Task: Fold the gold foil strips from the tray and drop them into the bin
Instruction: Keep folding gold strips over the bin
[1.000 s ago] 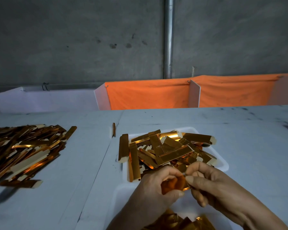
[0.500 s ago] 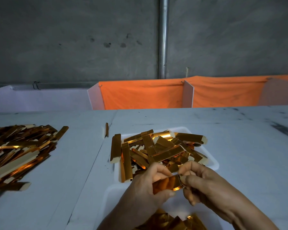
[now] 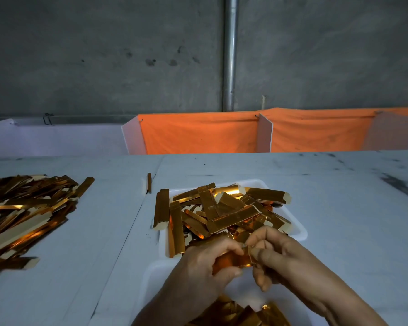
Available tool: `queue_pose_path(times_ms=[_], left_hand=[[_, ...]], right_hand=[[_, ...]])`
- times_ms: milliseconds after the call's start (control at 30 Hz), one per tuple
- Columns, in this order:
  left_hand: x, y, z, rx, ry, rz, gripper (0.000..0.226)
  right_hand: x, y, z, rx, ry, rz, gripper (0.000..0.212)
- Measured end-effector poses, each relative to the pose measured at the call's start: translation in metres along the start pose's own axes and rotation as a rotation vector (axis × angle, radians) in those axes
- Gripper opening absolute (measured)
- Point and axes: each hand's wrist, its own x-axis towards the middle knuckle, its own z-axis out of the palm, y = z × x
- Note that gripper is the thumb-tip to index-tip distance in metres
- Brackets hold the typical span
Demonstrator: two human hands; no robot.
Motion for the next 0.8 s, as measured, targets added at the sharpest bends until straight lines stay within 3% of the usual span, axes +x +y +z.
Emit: queue_pose_path(times_ms=[167,400,567,800], left_hand=[[-0.0010,-0.0020,-0.0041,-0.245,-0.008,-0.027,0.031],[-0.0009,-0.0012,-0.0041,-0.343,-0.029,0.017,0.029],[-0.0029,-0.0001,-0.0040,-0.231,-0.024,-0.001,0.031],[-0.0027,0.0072,-0.0011,0.063,0.051,0.174,0.025]], right_hand=[[-0.0022,-0.0031,-0.0016,0.349,-0.125,-0.008,0.018],[-0.0011,-0.0025,-0.0040,0.377,-0.157,0.016,0.041],[0.0006,-0.0005,-0.0025,0.410,-0.105,0.092,0.016],[0.0018,0.0019,-0.0062,0.039,0.003,-0.002,0.023]])
